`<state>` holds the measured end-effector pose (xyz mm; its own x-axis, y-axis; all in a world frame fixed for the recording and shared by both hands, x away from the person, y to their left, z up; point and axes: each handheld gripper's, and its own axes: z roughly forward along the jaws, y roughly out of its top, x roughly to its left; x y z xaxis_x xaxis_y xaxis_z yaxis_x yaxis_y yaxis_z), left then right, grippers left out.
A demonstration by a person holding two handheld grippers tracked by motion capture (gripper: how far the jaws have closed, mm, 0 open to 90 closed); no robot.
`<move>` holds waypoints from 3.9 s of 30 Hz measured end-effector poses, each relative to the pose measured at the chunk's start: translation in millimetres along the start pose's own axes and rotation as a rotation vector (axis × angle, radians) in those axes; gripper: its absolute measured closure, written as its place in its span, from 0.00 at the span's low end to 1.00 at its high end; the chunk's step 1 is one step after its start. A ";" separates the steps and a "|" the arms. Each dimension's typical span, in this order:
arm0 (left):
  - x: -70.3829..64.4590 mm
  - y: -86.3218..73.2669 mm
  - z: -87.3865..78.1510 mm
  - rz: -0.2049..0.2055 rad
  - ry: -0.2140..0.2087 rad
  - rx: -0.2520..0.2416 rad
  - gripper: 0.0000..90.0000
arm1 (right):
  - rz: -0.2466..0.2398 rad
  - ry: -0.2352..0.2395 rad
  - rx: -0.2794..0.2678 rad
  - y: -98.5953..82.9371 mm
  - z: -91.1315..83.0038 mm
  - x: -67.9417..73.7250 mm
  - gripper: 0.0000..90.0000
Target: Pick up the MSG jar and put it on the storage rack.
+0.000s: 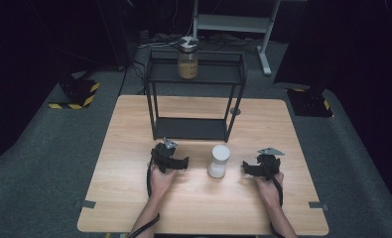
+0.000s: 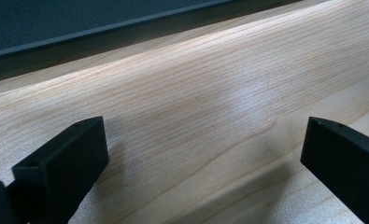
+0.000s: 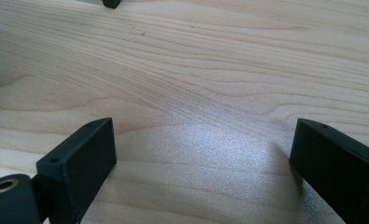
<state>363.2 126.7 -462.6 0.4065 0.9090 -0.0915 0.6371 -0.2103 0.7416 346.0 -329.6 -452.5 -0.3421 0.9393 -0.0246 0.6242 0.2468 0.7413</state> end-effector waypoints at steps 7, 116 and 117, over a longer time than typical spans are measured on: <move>0.3 0.0 -0.1 0.000 -0.001 0.000 0.01 | -0.002 -0.002 0.001 0.2 0.1 0.4 0.07; -12.5 4.3 2.2 0.048 0.047 0.025 0.02 | -0.217 0.372 -0.191 21.7 -4.9 55.3 0.21; -12.5 4.3 2.2 0.048 0.048 0.025 0.02 | -0.219 0.373 -0.192 22.3 -4.8 54.9 0.23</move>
<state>362.3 113.6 -459.6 0.4061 0.9135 -0.0239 0.6341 -0.2628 0.7272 337.7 -273.6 -434.1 -0.7023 0.7116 0.0219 0.3796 0.3482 0.8571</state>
